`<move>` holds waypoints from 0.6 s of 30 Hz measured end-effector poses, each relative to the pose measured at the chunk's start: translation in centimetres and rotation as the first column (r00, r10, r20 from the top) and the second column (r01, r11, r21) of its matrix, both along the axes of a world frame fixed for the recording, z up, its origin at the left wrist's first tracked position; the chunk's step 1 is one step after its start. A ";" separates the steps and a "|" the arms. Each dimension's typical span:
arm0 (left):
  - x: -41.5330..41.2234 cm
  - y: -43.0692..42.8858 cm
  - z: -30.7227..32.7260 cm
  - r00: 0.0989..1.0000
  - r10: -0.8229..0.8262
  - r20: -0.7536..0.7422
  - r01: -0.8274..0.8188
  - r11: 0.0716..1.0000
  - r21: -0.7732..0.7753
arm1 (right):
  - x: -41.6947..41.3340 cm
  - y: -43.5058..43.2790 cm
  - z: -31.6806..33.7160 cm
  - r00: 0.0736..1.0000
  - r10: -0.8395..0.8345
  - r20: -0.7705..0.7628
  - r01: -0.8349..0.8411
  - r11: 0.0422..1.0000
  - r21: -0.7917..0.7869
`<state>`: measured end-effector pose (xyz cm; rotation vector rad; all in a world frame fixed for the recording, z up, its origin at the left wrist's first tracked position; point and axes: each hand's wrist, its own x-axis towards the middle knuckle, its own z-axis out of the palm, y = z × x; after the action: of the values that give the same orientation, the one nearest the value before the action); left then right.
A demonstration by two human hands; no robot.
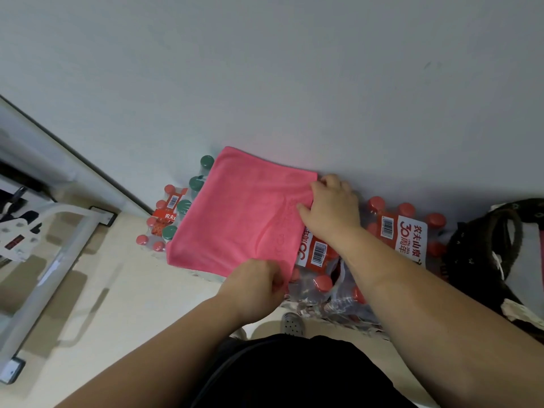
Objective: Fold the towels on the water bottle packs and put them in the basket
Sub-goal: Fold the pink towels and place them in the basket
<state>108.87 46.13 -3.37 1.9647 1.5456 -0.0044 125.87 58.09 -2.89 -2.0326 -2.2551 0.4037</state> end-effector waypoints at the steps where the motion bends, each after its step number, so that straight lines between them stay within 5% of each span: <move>1: -0.2 0.0 0.0 1.000 -0.015 0.021 0.016 1.000 -0.001 | -0.4 -0.3 0.1 0.999 0.016 0.032 -0.016 1.000 0.009; 4: -1.2 0.5 0.5 1.000 -0.009 0.026 0.009 1.000 -0.007 | -2.6 -1.1 -0.1 0.987 0.155 0.039 -0.153 0.987 -0.049; 8: -3.9 2.0 1.3 0.992 0.120 -0.043 -0.100 0.942 0.322 | -5.3 -1.7 -2.1 0.978 0.209 0.024 -0.203 0.966 -0.162; 11: -7.1 3.9 1.2 0.965 0.139 -0.220 -0.025 0.892 0.452 | -5.9 -2.6 -3.5 0.985 0.155 0.077 -0.144 0.980 -0.135; 14: -9.8 4.8 0.4 0.924 0.054 -0.379 0.082 0.939 0.333 | -5.8 -3.5 -4.0 0.982 0.139 0.126 -0.126 0.986 -0.107; 18: -11.9 3.6 -1.2 0.918 -0.091 -0.385 0.193 0.953 0.235 | -5.8 -4.6 -3.8 0.981 0.130 0.144 -0.112 0.986 -0.125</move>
<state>96.98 49.75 -4.54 2.3989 1.7034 -0.2542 120.05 53.52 -6.68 -2.0514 -2.5113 0.4113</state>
